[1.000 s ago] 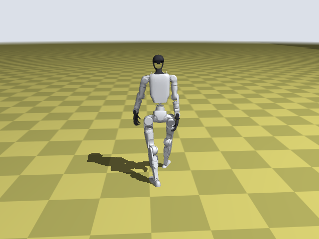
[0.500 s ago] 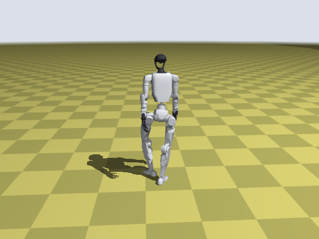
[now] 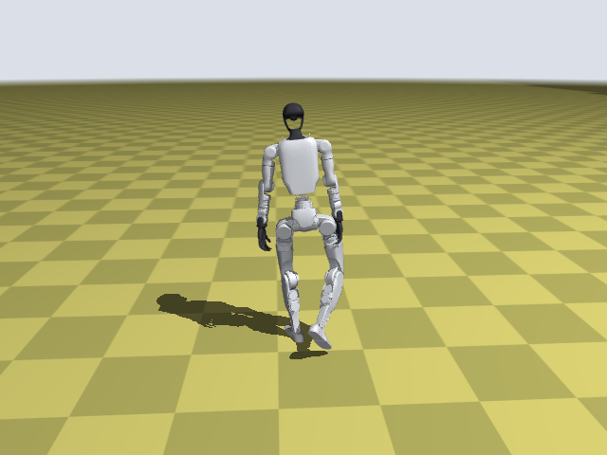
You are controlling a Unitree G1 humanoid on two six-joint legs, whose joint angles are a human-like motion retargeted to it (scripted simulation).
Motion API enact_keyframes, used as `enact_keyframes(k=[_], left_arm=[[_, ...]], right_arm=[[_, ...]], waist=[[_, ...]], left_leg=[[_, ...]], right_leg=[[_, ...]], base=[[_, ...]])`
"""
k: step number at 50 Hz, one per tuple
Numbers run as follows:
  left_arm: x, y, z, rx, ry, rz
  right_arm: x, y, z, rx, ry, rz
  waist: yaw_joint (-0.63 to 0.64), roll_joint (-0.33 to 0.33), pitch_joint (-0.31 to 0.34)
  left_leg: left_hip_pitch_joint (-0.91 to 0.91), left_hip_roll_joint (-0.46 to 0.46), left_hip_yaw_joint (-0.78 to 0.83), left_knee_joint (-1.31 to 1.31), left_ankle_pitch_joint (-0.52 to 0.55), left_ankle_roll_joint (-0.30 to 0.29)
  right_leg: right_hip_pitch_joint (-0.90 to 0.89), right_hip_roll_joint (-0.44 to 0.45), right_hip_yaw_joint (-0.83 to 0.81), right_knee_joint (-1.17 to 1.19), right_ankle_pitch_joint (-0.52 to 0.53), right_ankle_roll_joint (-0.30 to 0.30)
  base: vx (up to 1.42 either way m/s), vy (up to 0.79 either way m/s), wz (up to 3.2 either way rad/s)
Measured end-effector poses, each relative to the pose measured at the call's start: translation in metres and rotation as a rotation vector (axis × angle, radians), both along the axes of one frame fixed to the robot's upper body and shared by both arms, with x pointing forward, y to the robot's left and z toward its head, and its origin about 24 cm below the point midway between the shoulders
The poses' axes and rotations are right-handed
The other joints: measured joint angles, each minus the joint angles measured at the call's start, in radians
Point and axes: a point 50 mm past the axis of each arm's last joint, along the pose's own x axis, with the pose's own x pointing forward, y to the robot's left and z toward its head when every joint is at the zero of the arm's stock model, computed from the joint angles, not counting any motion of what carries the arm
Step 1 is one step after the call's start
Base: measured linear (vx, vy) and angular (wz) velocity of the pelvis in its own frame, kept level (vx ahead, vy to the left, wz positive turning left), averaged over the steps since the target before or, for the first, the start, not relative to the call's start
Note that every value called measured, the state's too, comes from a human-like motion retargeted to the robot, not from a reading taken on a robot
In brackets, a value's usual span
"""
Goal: Walk run
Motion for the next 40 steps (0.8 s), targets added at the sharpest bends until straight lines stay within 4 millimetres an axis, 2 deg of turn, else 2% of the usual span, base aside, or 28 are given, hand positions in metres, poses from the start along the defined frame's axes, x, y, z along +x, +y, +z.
enact_keyframes(k=[2,4,8,11,13,15,17,20,21,23,25,27,28,30,32,35,40], left_arm=[[0.02,0.01,0.005,0.029,-0.042,-0.045],[0.04,0.016,0.01,0.045,-0.09,-0.084],[0.082,0.022,0.022,0.039,-0.214,-0.135],[0.11,0.026,0.033,0.031,-0.313,-0.171],[0.122,0.025,0.038,0.028,-0.364,-0.199],[0.128,0.022,0.04,0.023,-0.394,-0.223],[0.126,0.019,0.038,0.016,-0.398,-0.229],[0.106,0.018,0.029,0.009,-0.334,-0.232],[0.094,0.019,0.025,0.013,-0.294,-0.239],[0.068,0.015,0.015,0.027,-0.215,-0.244],[0.038,0.009,0.007,0.037,-0.128,-0.229],[0.01,0.005,0.002,0.034,-0.031,-0.212],[-0.002,0.004,0.001,0.033,0.017,-0.208],[-0.021,0.003,-0.001,0.034,0.089,-0.201],[-0.033,-0.002,-0.002,0.035,0.119,-0.178],[-0.057,-0.012,-0.003,0.03,0.178,-0.105],[-0.094,-0.029,-0.001,-0.005,0.291,-0.018]], right_arm=[[-0.013,0.005,0.0,0.021,0.048,-0.062],[-0.027,0.01,-0.001,0.05,0.095,-0.131],[-0.048,0.023,0.0,0.093,0.153,-0.253],[-0.055,0.031,0.001,0.12,0.184,-0.302],[-0.06,0.034,0.001,0.135,0.199,-0.313],[-0.062,0.033,0.001,0.131,0.202,-0.311],[-0.059,0.029,0.001,0.114,0.196,-0.294],[-0.055,0.025,0.001,0.096,0.185,-0.275],[-0.055,0.025,0.001,0.096,0.184,-0.284],[-0.054,0.026,0.001,0.097,0.186,-0.308],[-0.05,0.026,0.001,0.098,0.188,-0.32],[-0.042,0.026,0.0,0.112,0.165,-0.309],[-0.037,0.025,0.0,0.121,0.146,-0.3],[-0.021,0.021,-0.001,0.124,0.098,-0.273],[0.002,0.015,0.0,0.098,0.035,-0.229],[0.036,0.008,0.003,0.055,-0.055,-0.154],[0.089,0.004,0.014,0.06,-0.196,-0.077]], waist=[[-0.04,-0.029,-0.006],[-0.071,-0.045,-0.013],[-0.14,-0.076,-0.012],[-0.178,-0.096,-0.01],[-0.186,-0.094,-0.014],[-0.184,-0.088,-0.019],[-0.194,-0.082,-0.028],[-0.231,-0.074,-0.037],[-0.238,-0.07,-0.035],[-0.247,-0.072,-0.037],[-0.235,-0.113,-0.051],[-0.195,-0.166,-0.06],[-0.183,-0.201,-0.063],[-0.168,-0.264,-0.059],[-0.146,-0.286,-0.044],[-0.126,-0.253,-0.038],[-0.051,-0.162,-0.025]], left_leg=[[0.043,-0.06,0.012,-0.067,0.008,0.004],[0.081,-0.1,0.013,-0.111,0.005,0.001],[0.157,-0.168,-0.017,-0.16,-0.022,-0.012],[0.218,-0.204,-0.031,-0.182,-0.053,-0.026],[0.257,-0.204,-0.028,-0.193,-0.074,-0.044],[0.293,-0.204,-0.029,-0.195,-0.095,-0.058],[0.315,-0.211,-0.046,-0.186,-0.111,-0.065],[0.361,-0.219,-0.073,-0.155,-0.085,-0.084],[0.379,-0.213,-0.076,-0.136,-0.039,-0.1],[0.396,-0.196,-0.054,-0.076,0.091,-0.122],[0.391,-0.192,0.039,0.015,0.272,-0.115],[0.341,-0.22,0.063,0.16,0.395,-0.116],[0.31,-0.227,0.084,0.249,0.395,-0.101],[0.24,-0.202,0.138,0.419,0.313,-0.043],[0.15,-0.144,0.187,0.531,0.252,-0.002],[0.013,-0.084,0.183,0.554,0.189,-0.014],[-0.181,-0.08,0.098,0.329,0.139,-0.071]], right_leg=[[-0.123,-0.035,0.009,0.025,-0.055,0.033],[-0.209,-0.043,-0.009,-0.05,-0.111,0.057],[-0.321,-0.012,-0.033,-0.386,-0.16,0.079],[-0.397,0.054,0.046,-0.635,-0.148,0.08],[-0.438,0.094,0.096,-0.731,-0.153,0.1],[-0.452,0.103,0.07,-0.757,-0.157,0.1],[-0.457,0.092,0.053,-0.706,-0.146,0.032],[-0.416,0.059,-0.008,-0.654,-0.062,-0.023],[-0.41,0.067,0.036,-0.621,-0.084,-0.033],[-0.387,0.05,0.088,-0.568,-0.13,-0.022],[-0.331,0.014,0.11,-0.575,-0.174,-0.012],[-0.249,-0.03,0.055,-0.625,-0.193,-0.008],[-0.223,-0.064,0.054,-0.634,-0.205,0.003],[-0.186,-0.12,0.076,-0.635,-0.234,0.025],[-0.14,-0.133,0.05,-0.653,-0.252,0.038],[-0.057,-0.071,-0.012,-0.721,-0.259,0.048],[0.076,0.085,-0.035,-0.831,-0.273,0.061]], base=[[0.51,0.04,0.48],[0.57,0.01,0.61],[0.51,-0.06,0.68],[0.62,-0.1,0.58],[0.55,-0.08,0.34],[0.75,-0.11,0.24],[0.77,-0.12,0.24],[0.96,-0.18,0.51],[0.98,-0.19,0.64],[0.84,-0.13,0.61],[0.87,-0.15,0.13],[0.74,-0.19,-0.18],[0.79,-0.24,0.27],[0.8,-0.25,0.62],[0.52,-0.17,0.39],[0.54,-0.15,0.04],[0.52,-0.09,-0.47]])
